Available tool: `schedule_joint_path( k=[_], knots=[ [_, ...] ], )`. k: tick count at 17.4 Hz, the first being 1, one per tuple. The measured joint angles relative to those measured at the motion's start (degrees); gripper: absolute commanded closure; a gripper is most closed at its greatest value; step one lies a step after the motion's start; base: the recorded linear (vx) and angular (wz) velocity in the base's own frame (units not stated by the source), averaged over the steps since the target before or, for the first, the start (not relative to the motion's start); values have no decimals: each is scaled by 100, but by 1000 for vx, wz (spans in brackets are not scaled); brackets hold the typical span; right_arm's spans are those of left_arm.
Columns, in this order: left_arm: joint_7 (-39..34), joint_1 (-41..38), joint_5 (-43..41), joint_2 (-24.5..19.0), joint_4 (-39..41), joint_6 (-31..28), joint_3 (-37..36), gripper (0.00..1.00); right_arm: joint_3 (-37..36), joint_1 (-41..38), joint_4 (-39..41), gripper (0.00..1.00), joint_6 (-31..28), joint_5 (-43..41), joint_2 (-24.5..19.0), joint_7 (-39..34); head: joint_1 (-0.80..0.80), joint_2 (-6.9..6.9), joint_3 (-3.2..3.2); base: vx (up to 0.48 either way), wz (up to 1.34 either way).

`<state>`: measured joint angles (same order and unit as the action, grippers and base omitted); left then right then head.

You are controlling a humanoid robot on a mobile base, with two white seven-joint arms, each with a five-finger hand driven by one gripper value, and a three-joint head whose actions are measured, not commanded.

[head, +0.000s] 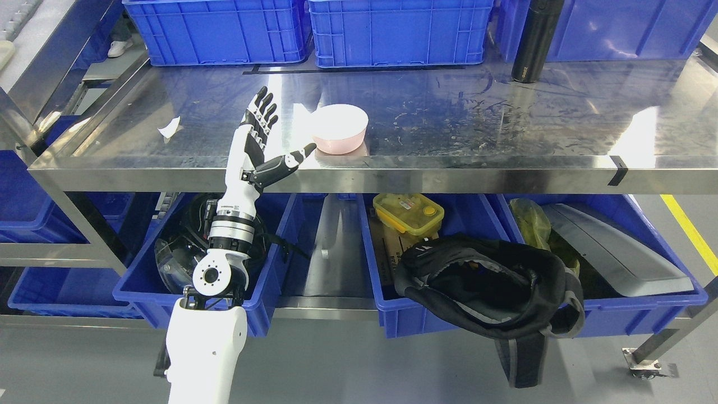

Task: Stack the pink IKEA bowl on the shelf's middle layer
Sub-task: 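Raise the left hand from beside the bins toward the pink bowl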

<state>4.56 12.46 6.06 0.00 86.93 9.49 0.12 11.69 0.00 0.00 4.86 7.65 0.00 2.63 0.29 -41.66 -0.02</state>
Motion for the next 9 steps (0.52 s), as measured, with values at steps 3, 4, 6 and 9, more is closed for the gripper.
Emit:
schedule_joint_path(
  k=[3, 4, 6, 9],
  knots=[
    [-5, 3, 0, 0, -9, 84, -2, 0, 0, 0, 0, 0, 0, 0, 0, 0, 0, 0, 0, 0, 0],
    [35, 27, -7, 0, -10, 132, -2, 0, 0, 0, 0, 0, 0, 0, 0, 0, 0, 0, 0, 0, 0],
    [129, 126, -142, -41, -14, 157, -5, 0, 0, 0, 0, 0, 0, 0, 0, 0, 0, 0, 0, 0, 0],
    [390, 374, -650, -337, -14, 68, -9, 0, 0, 0, 0, 0, 0, 0, 0, -1, 0, 0, 0, 0, 0]
  ],
)
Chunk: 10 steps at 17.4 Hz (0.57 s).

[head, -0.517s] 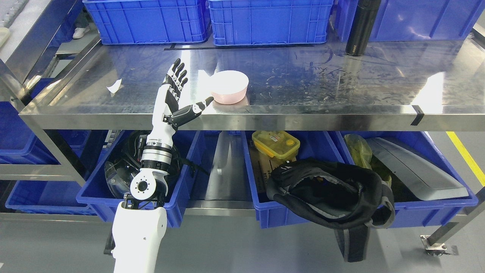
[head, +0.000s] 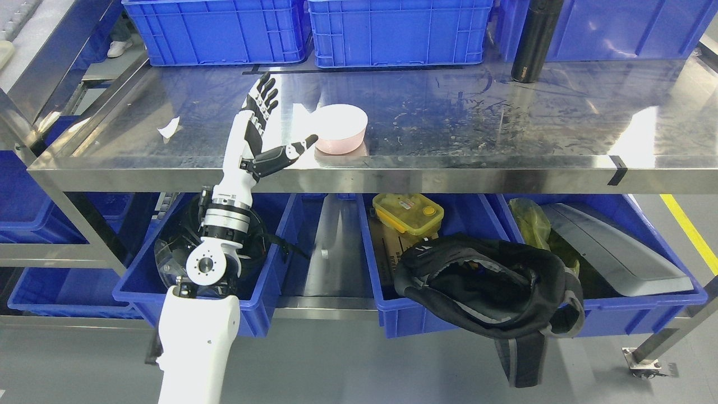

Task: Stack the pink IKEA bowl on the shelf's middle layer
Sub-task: 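Raise the left hand from beside the bins toward the pink bowl, then reach the left hand forward to the rim of the pink bowl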

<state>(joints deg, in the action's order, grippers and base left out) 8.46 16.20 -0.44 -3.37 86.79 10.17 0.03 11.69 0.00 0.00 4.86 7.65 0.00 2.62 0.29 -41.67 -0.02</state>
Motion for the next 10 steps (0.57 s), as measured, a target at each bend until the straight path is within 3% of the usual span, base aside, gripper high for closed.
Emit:
schedule_joint_path(
  k=[10],
  knots=[
    [1988, 1177, -2612, -1156, 262, -1221, -601, 4, 0, 0, 0, 0, 0, 0, 0, 0, 0, 0, 0, 0, 0]
  ],
)
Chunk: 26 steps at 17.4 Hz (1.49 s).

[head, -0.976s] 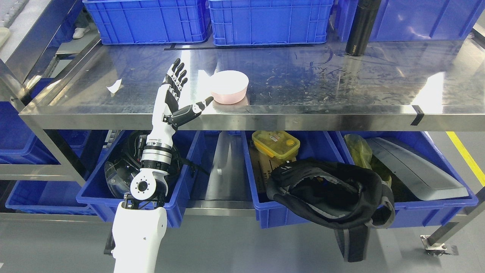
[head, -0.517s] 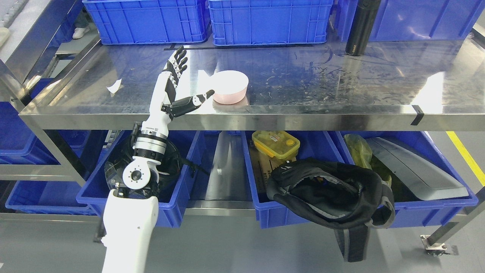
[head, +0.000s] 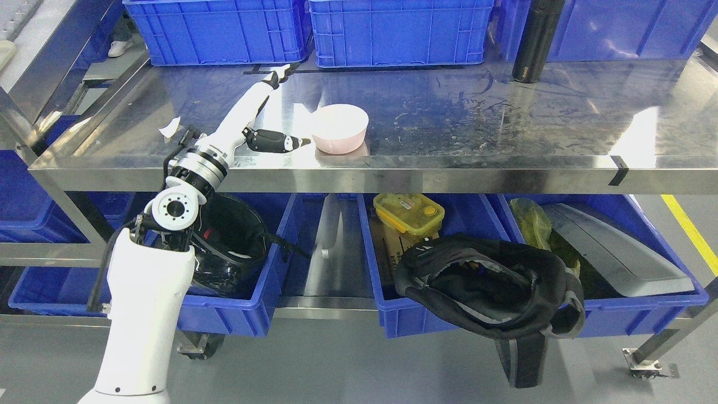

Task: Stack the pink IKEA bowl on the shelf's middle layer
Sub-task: 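Reach the left hand forward to the rim of the pink bowl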

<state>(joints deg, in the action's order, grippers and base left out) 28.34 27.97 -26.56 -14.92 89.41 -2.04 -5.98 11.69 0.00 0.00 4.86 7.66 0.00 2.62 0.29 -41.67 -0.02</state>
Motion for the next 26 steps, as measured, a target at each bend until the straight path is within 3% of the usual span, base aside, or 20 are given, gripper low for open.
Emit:
schedule_joint_path(
  k=[9, 20, 26],
  knots=[
    [1501, 861, -1693, -513, 155, -468, -1096, 4, 0, 0, 0, 0, 0, 0, 0, 0, 0, 0, 0, 0, 0],
    [1670, 996, -2384, -673, 33, -489, -1687, 0, 0, 0, 0, 0, 0, 0, 0, 0, 0, 0, 0, 0, 0],
    [1572, 1039, -2529, -407, -288, -475, -1793, 1, 0, 0, 0, 0, 0, 0, 0, 0, 0, 1, 0, 0, 0]
  ],
)
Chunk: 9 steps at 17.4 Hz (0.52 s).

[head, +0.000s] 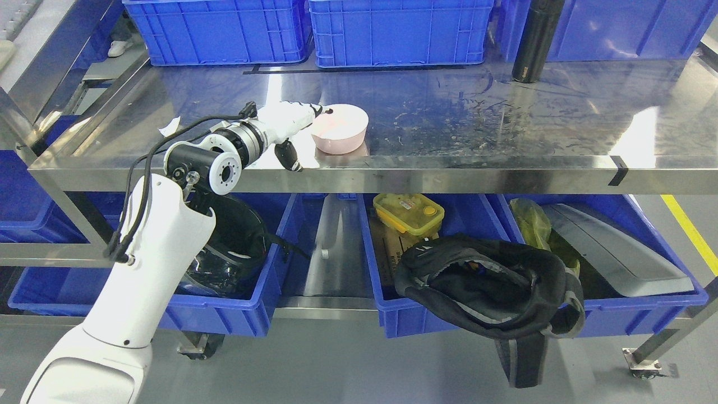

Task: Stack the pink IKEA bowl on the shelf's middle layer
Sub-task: 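Reach the left hand forward to the rim of the pink bowl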

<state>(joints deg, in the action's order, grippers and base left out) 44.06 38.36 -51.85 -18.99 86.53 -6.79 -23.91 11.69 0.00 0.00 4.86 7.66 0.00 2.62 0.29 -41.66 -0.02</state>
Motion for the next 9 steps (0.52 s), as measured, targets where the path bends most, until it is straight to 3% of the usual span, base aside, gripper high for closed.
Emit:
schedule_joint_path(
  k=[9],
  knots=[
    [-23, 367, -339, 397, -672, 52, -139, 3, 0, 0, 0, 0, 0, 0, 0, 0, 0, 0, 0, -7, 41]
  ],
)
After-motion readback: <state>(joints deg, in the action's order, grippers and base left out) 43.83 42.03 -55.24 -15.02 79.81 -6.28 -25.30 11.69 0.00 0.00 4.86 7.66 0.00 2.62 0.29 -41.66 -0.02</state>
